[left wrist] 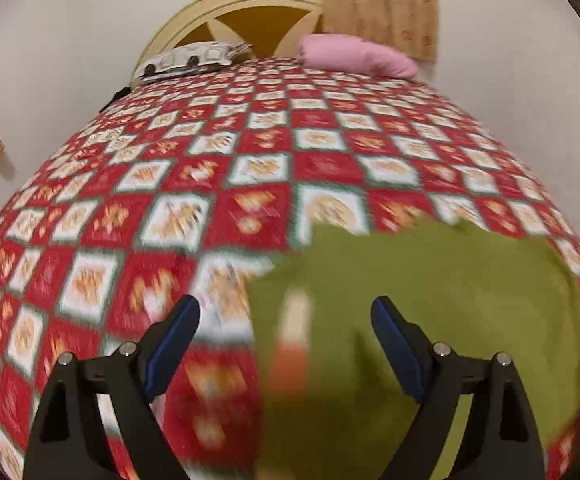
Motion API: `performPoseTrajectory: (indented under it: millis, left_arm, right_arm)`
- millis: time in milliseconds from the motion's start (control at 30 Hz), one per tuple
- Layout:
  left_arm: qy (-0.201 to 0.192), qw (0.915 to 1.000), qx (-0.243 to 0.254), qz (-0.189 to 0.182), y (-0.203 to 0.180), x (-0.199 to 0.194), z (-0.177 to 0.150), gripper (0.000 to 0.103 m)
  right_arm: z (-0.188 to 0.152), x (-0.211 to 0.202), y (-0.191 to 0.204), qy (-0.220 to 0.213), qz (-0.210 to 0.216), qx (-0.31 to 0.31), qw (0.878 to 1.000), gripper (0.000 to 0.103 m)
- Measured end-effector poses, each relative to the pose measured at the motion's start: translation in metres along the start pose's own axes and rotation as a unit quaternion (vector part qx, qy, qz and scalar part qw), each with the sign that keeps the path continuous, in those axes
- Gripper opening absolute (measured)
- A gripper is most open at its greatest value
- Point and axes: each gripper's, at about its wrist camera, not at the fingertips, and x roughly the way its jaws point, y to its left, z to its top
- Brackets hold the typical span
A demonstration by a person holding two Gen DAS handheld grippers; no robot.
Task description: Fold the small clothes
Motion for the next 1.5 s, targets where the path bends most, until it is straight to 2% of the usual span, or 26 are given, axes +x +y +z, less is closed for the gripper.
performPoseTrajectory:
  millis: [100, 233, 300, 333, 567, 733, 800, 833, 900, 933, 1000, 1033, 1100, 1200, 1267, 1333, 1400, 1433, 1467, 1500]
  left_arm:
    - [-0.003, 0.9999, 0.001, -0.011, -0.016, -0.019, -0.034, 0.090]
    - [0.000, 0.9981, 0.045, 0.043, -0.046, -0.018, -0.073, 0.090]
    - [0.009, 0.9965, 0.051, 0.066, -0.051, -0.007, -0.086, 0.091]
    - [0.010, 0.9962, 0.051, 0.070, -0.051, -0.004, -0.089, 0.092]
    - [0.012, 0.9963, 0.030, 0.080, -0.043, -0.003, -0.095, 0.103]
    - [0.015, 0.9969, 0.011, 0.076, -0.041, -0.006, -0.098, 0.103]
    - [0.011, 0.9970, -0.016, 0.075, -0.035, -0.017, -0.101, 0.103]
    - [0.010, 0.9968, -0.036, 0.071, -0.032, -0.023, -0.103, 0.103]
    - [0.006, 0.9929, -0.111, 0.044, -0.015, -0.040, -0.116, 0.103]
    - [0.005, 0.9860, -0.165, 0.021, -0.004, -0.051, -0.130, 0.103]
    - [-0.001, 0.9716, -0.236, -0.011, 0.008, -0.063, -0.152, 0.102]
    - [-0.012, 0.9679, -0.250, -0.022, 0.007, -0.068, -0.160, 0.102]
    - [-0.022, 0.9699, -0.240, -0.033, -0.002, -0.071, -0.162, 0.102]
    - [-0.014, 0.9734, -0.218, -0.070, -0.023, -0.057, -0.151, 0.103]
    - [-0.030, 0.9721, -0.219, -0.079, -0.028, -0.042, -0.137, 0.103]
    - [-0.037, 0.9649, -0.246, -0.085, -0.018, -0.031, -0.125, 0.103]
    - [-0.051, 0.9493, -0.293, -0.102, -0.005, -0.020, -0.111, 0.102]
    - [-0.050, 0.9446, -0.305, -0.110, 0.000, -0.017, -0.107, 0.100]
    - [-0.049, 0.9419, -0.312, -0.114, 0.001, -0.013, -0.102, 0.089]
    - [-0.050, 0.9413, -0.313, -0.117, 0.002, -0.010, -0.100, 0.072]
  right_arm:
    - [-0.026, -0.010, 0.020, 0.022, 0.012, -0.015, 1.000, 0.043]
    - [-0.068, 0.000, 0.036, 0.063, 0.011, -0.019, 0.998, 0.043]
    - [-0.085, 0.010, 0.039, 0.089, 0.006, -0.018, 0.996, 0.043]
    - [-0.091, 0.014, 0.039, 0.086, 0.004, -0.022, 0.996, 0.043]
    - [-0.093, 0.013, 0.036, 0.078, 0.014, -0.010, 0.997, 0.044]
    - [-0.092, 0.013, 0.035, 0.074, 0.008, -0.014, 0.997, 0.045]
    - [-0.092, 0.013, 0.036, 0.073, 0.007, -0.014, 0.997, 0.045]
    - [-0.092, 0.013, 0.037, 0.074, 0.009, -0.013, 0.997, 0.045]
    - [-0.092, 0.012, 0.036, 0.072, 0.011, -0.010, 0.997, 0.045]
    - [-0.092, 0.011, 0.035, 0.072, 0.013, -0.008, 0.997, 0.045]
    - [-0.092, 0.011, 0.034, 0.071, 0.017, -0.005, 0.997, 0.045]
    - [-0.092, 0.011, 0.033, 0.071, 0.017, -0.004, 0.997, 0.045]
    - [-0.092, 0.012, 0.033, 0.071, 0.019, -0.003, 0.997, 0.045]
    - [-0.092, 0.012, 0.032, 0.069, 0.022, -0.001, 0.997, 0.045]
    - [-0.093, 0.011, 0.031, 0.068, 0.024, 0.002, 0.997, 0.045]
    - [-0.093, 0.010, 0.030, 0.068, 0.025, 0.003, 0.997, 0.045]
    - [-0.094, 0.010, 0.030, 0.068, 0.024, 0.002, 0.997, 0.045]
    - [-0.094, 0.010, 0.030, 0.068, 0.024, 0.002, 0.997, 0.045]
    - [-0.094, 0.010, 0.030, 0.067, 0.024, 0.002, 0.997, 0.045]
    - [-0.094, 0.010, 0.029, 0.067, 0.025, 0.003, 0.997, 0.045]
